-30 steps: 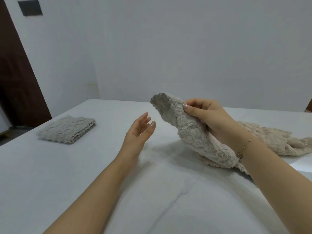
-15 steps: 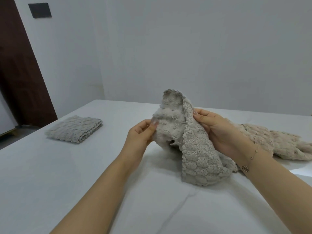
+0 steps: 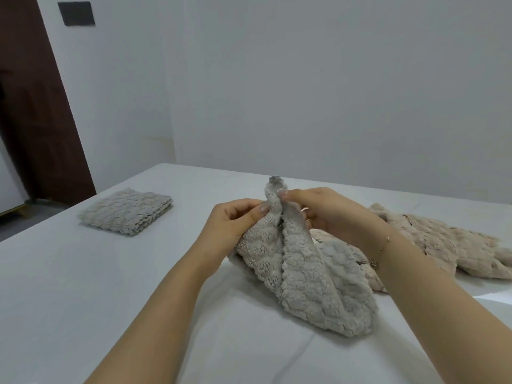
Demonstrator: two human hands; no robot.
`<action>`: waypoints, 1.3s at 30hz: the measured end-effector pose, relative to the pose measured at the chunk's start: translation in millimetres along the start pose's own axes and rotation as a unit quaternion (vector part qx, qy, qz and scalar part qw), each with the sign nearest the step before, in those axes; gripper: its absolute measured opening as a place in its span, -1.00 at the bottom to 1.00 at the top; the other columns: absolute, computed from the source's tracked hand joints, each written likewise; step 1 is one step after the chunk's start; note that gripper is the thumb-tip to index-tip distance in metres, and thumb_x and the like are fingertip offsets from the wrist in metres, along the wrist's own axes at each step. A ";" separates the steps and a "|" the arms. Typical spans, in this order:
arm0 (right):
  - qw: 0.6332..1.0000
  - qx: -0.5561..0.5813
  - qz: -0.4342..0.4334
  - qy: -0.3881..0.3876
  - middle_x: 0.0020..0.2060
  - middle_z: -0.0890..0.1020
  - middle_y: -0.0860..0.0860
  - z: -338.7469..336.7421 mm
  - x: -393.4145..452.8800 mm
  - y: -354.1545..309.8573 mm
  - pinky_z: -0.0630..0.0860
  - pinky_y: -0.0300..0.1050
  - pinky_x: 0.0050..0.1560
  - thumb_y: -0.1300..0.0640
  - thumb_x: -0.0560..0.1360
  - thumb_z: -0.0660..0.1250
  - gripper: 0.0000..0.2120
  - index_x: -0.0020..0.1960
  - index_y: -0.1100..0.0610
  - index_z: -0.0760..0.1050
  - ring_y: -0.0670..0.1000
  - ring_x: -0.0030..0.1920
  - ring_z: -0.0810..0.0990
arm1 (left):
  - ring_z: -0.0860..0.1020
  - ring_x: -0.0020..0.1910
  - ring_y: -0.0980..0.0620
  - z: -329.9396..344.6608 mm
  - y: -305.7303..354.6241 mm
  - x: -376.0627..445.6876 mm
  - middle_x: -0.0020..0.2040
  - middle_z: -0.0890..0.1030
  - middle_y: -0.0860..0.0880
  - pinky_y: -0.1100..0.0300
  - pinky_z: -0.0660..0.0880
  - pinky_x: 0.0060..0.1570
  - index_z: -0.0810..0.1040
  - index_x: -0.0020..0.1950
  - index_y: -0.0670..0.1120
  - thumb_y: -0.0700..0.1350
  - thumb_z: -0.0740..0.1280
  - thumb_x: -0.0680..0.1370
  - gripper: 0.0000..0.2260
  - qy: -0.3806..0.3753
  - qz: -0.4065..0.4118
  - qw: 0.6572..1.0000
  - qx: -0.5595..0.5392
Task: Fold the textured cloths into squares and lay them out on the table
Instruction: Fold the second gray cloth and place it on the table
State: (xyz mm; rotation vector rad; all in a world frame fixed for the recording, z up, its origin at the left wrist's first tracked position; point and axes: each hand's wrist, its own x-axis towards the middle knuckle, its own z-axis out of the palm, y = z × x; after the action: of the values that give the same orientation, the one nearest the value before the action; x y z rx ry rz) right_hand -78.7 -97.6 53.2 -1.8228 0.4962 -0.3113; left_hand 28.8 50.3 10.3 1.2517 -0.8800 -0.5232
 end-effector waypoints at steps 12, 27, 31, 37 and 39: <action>0.987 0.060 -0.105 0.110 -0.41 0.68 0.01 9.5 34.8 -23.4 0.56 -0.30 -0.32 0.02 0.51 0.36 -0.73 -0.26 0.18 0.61 -0.08 -0.41 0.64 | 0.65 -0.16 0.01 -22.2 -2.1 9.0 -0.14 0.69 -0.08 0.22 0.58 -0.21 0.65 -0.07 -0.12 0.00 0.36 0.49 -0.80 0.042 -0.061 0.996 -0.047; 0.934 0.200 -0.210 0.211 -0.23 0.55 0.23 -17.8 16.4 -40.1 0.52 0.17 -0.08 0.05 0.52 0.35 -0.82 -0.12 0.15 0.62 0.16 -0.22 0.49 | 0.62 -0.07 -0.14 -45.3 21.7 12.3 -0.08 0.68 -0.13 0.08 0.56 -0.12 0.55 -0.04 -0.28 0.04 0.57 0.28 -0.53 0.052 -0.019 0.998 0.000; 0.931 0.222 -0.223 0.185 -0.22 0.62 0.07 -30.0 21.1 -37.1 0.56 -0.12 -0.17 0.17 0.56 0.29 -0.90 -0.04 0.17 0.57 -0.02 -0.25 0.59 | 0.65 -0.16 -0.03 -62.7 48.1 25.9 -0.17 0.68 -0.07 0.15 0.60 -0.14 0.62 -0.18 -0.08 0.20 0.63 0.04 -0.48 0.090 0.038 0.995 0.016; 0.917 0.239 -0.227 0.226 -0.27 0.59 0.00 -38.9 23.6 -40.3 0.52 -0.21 -0.26 0.19 0.57 0.27 -0.89 -0.10 0.10 0.54 -0.09 -0.32 0.55 | 0.61 -0.28 0.07 -73.5 82.8 52.6 -0.29 0.65 0.03 0.20 0.53 -0.24 0.58 -0.23 -0.03 0.05 0.51 0.29 -0.78 0.120 0.068 0.979 0.149; 0.912 0.249 -0.218 0.242 -0.29 0.59 -0.02 -39.5 24.5 -38.5 0.53 -0.24 -0.29 0.19 0.57 0.26 -0.88 -0.11 0.10 0.54 -0.13 -0.35 0.55 | 0.61 -0.28 0.07 -75.6 79.6 62.1 -0.28 0.66 0.04 0.23 0.54 -0.28 0.58 -0.21 -0.03 0.03 0.47 0.32 -0.82 0.126 0.069 0.978 0.152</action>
State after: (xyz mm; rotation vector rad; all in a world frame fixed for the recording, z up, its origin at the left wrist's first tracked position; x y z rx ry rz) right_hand -68.3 -133.1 100.9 -1.3254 0.2961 -1.1126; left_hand 116.4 68.4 99.3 1.4841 -0.8437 -0.1145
